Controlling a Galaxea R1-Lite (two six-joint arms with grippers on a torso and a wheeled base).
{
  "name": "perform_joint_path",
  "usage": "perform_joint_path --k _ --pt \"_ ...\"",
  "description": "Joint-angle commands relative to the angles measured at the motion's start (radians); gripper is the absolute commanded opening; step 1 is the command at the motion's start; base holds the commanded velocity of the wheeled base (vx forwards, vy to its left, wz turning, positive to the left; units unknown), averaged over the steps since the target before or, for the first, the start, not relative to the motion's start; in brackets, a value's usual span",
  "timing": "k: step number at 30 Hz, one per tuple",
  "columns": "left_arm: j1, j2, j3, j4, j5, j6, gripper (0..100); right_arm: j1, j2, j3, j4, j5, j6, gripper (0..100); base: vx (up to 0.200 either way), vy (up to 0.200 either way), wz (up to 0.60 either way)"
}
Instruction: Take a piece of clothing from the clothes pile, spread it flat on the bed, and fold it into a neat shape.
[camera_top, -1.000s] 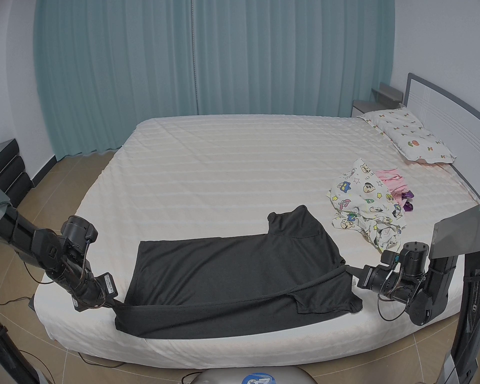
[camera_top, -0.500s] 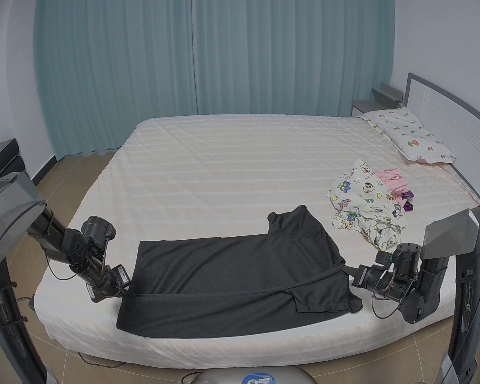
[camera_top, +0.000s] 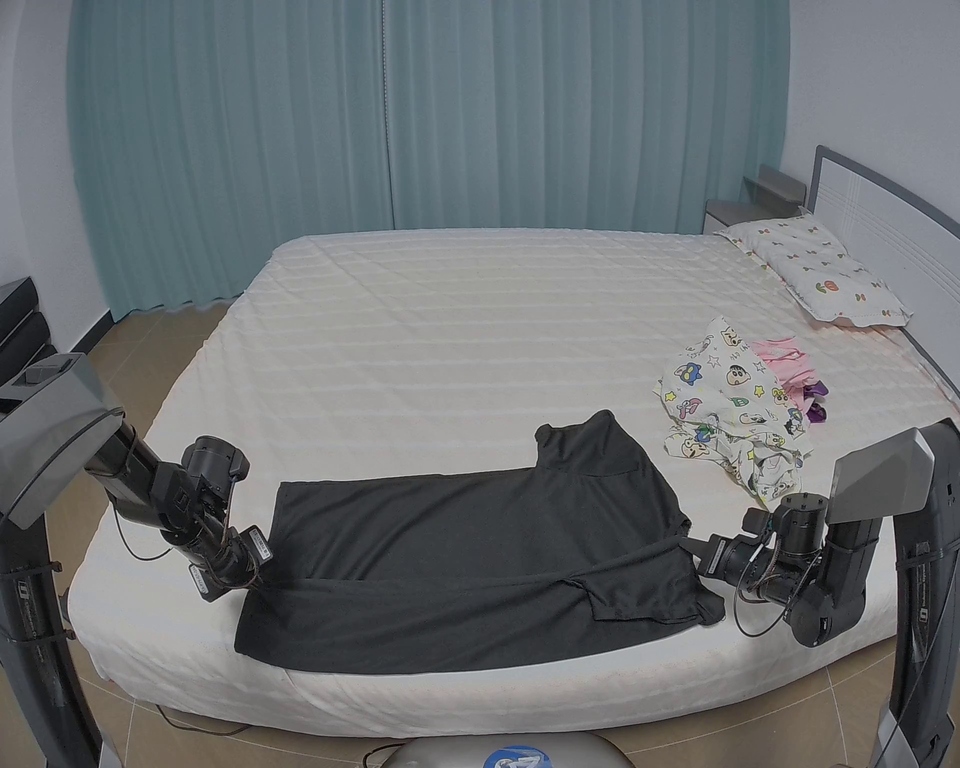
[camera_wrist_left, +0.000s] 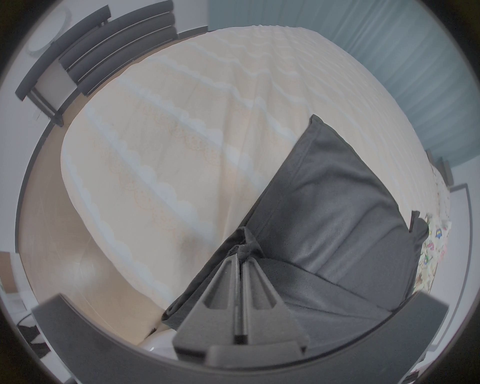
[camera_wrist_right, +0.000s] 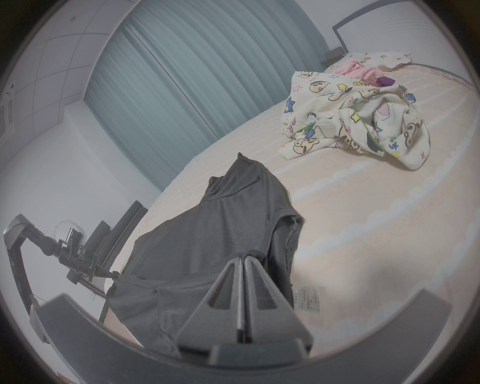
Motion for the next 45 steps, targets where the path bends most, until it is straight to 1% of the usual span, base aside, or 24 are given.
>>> perform_joint_path --k 1,4,7,10,11,12,13,14,15,17,20,23,25,31,34,45 --pt "-0.002 0.024 -0.016 0.000 0.000 -0.006 100 0.000 0.030 -0.009 -0.005 0.002 0.001 100 0.000 0.000 0.00" --pt "-0.008 0.027 -0.016 0.001 0.000 -0.011 100 0.004 0.026 -0.006 -0.017 0.003 0.005 100 0.000 0.000 0.00" --pt "-0.006 0.022 -0.011 0.001 -0.002 -0.015 100 0.004 0.003 0.000 -0.019 0.002 0.044 100 0.000 0.000 0.00" --pt "-0.003 0.007 0.003 0.003 -0.009 -0.020 100 0.000 -0.049 0.014 -0.019 -0.001 0.114 100 0.000 0.000 0.00" --pt "-0.002 0.002 0.004 0.003 -0.009 -0.020 100 0.000 -0.055 0.015 -0.019 -0.001 0.124 100 0.000 0.000 0.00" --pt "0.008 -0.032 0.018 0.003 -0.012 -0.020 100 -0.003 -0.091 0.026 -0.019 -0.003 0.170 100 0.000 0.000 0.00" --pt "0.008 -0.035 0.019 0.001 -0.014 -0.020 100 -0.003 -0.094 0.028 -0.019 -0.003 0.174 100 0.000 0.000 0.00" --pt "0.020 -0.062 0.035 0.000 -0.019 -0.020 100 -0.007 -0.118 0.040 -0.019 -0.005 0.208 100 0.000 0.000 0.00" --pt "0.035 -0.093 0.047 0.000 -0.031 -0.020 100 -0.015 -0.148 0.060 -0.019 -0.003 0.252 100 0.000 0.000 0.00" --pt "0.052 -0.121 0.055 0.000 -0.060 -0.019 100 -0.015 -0.166 0.084 -0.019 -0.003 0.300 100 0.000 0.000 0.00" --pt "0.069 -0.131 0.047 0.001 -0.086 -0.022 100 -0.016 -0.167 0.100 -0.019 -0.005 0.340 100 0.000 0.000 0.00" --pt "0.069 -0.124 0.043 0.000 -0.091 -0.061 100 -0.016 -0.166 0.101 -0.019 -0.005 0.344 100 0.000 0.000 0.00" --pt "0.071 -0.122 0.043 0.000 -0.092 -0.065 100 -0.015 -0.164 0.103 -0.019 -0.005 0.344 100 0.000 0.000 0.00" --pt "0.095 -0.127 0.036 0.000 -0.137 -0.065 100 -0.015 -0.160 0.103 -0.019 -0.005 0.344 100 0.000 0.200 0.00" --pt "0.098 -0.124 0.033 0.000 -0.140 -0.065 100 -0.015 -0.160 0.101 -0.019 -0.005 0.344 100 0.000 0.200 0.00" --pt "0.094 -0.121 0.032 -0.002 -0.137 -0.072 100 -0.013 -0.158 0.097 -0.019 -0.005 0.344 100 0.000 0.000 0.00"
